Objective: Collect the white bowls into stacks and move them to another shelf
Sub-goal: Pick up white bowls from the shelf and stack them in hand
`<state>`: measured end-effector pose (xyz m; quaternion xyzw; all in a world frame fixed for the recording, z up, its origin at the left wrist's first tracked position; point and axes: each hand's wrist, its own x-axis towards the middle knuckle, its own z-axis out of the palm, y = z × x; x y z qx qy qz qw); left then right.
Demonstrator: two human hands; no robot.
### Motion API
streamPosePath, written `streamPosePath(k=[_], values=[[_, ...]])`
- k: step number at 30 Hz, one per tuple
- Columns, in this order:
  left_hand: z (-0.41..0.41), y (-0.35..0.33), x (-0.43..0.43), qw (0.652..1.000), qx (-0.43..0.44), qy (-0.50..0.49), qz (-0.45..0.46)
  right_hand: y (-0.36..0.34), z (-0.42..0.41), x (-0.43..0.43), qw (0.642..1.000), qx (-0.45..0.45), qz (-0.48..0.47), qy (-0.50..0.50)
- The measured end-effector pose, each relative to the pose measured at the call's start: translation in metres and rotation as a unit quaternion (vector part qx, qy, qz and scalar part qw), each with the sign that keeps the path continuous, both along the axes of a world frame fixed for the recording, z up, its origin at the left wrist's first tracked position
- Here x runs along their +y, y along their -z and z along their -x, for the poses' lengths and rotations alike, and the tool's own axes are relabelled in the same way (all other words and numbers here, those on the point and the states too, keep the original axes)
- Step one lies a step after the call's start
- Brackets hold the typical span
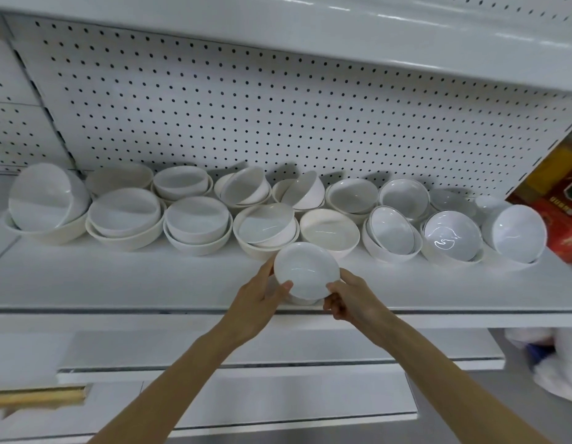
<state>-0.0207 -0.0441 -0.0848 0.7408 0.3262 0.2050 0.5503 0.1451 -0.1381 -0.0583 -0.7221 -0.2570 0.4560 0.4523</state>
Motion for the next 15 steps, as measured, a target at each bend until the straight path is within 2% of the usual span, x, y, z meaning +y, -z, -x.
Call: streamPosePath(k=[12, 15], values=[[-0.0024, 0.0028, -0.0002, 1.0, 0.016, -0.01, 0.005, 0.001, -0.0037, -0.0047, 0.999, 0.023, -0.001, -0.031], [-0.0011, 0.0046, 0.0001, 1.0, -0.002, -0.018, 0.018, -0.0052, -0.0081, -0.0037, 0.998, -0.022, 0.029, -0.048]])
